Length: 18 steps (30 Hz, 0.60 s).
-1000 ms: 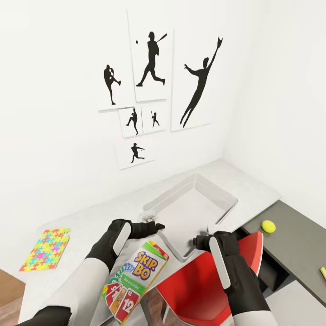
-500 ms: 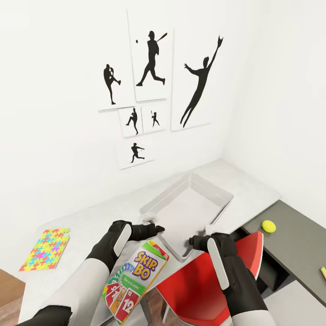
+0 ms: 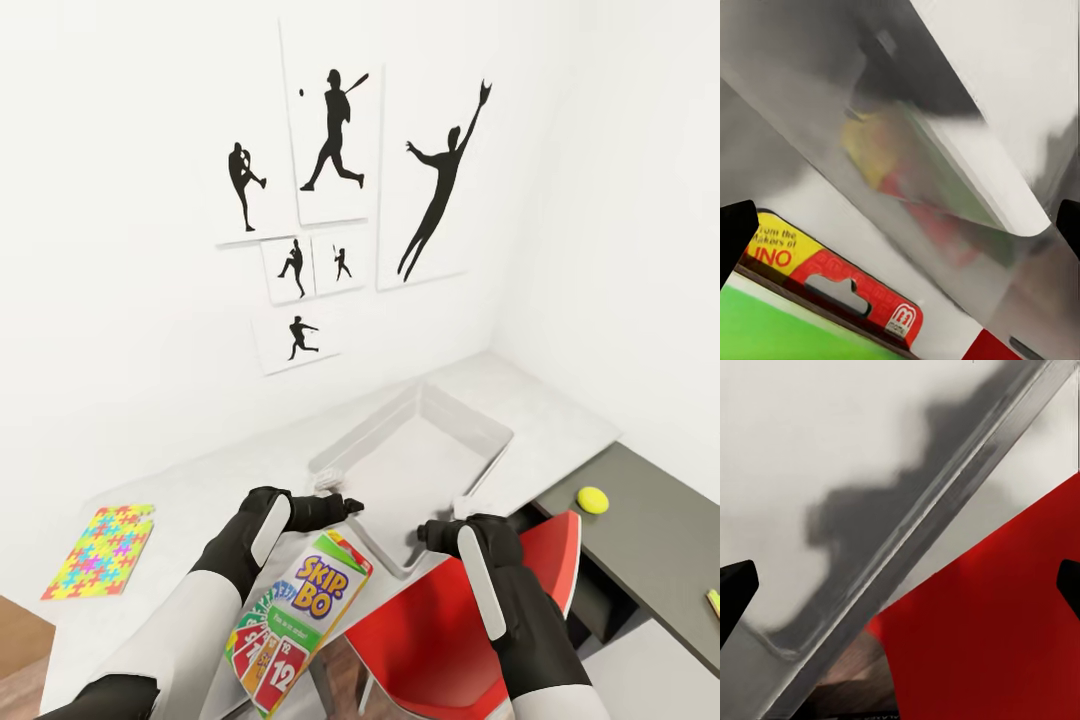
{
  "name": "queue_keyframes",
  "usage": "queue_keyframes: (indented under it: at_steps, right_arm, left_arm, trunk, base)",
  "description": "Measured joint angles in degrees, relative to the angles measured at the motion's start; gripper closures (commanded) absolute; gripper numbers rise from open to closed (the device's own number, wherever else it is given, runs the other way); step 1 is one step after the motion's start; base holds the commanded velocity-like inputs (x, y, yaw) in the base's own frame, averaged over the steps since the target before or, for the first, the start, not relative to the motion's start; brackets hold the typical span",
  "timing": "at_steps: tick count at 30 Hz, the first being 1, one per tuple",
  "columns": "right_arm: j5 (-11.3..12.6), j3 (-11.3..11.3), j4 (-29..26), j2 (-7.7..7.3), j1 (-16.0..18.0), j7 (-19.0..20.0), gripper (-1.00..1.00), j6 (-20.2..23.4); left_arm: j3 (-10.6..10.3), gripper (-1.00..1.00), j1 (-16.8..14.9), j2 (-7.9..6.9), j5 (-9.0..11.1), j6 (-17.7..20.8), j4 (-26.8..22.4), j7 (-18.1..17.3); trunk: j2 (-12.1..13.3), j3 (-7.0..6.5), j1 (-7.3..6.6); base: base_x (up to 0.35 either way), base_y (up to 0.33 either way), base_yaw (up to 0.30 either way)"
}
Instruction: Put all the toys in the child's room - the three board games (two on the bed and one on the table), the two jigsaw puzzles on the table, and the tennis ball on the table - inside the toy box on the table in the child's room.
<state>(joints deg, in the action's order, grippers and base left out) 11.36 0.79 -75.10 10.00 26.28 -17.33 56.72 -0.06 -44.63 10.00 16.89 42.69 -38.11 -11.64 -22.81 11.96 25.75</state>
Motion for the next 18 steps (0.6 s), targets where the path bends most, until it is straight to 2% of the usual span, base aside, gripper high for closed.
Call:
queue_keyframes:
  at_steps: [18]
  right_arm:
    - [0.1,0.0,0.0,0.0,0.0,0.0,-1.0,0.0]
  left_arm:
    - [0.0,-1.0,0.0,0.0,-0.8,-0.1,0.0,0.1]
  trunk:
    - [0.0,-1.45,0.0]
  base:
    - [0.0,0.0,-0.11]
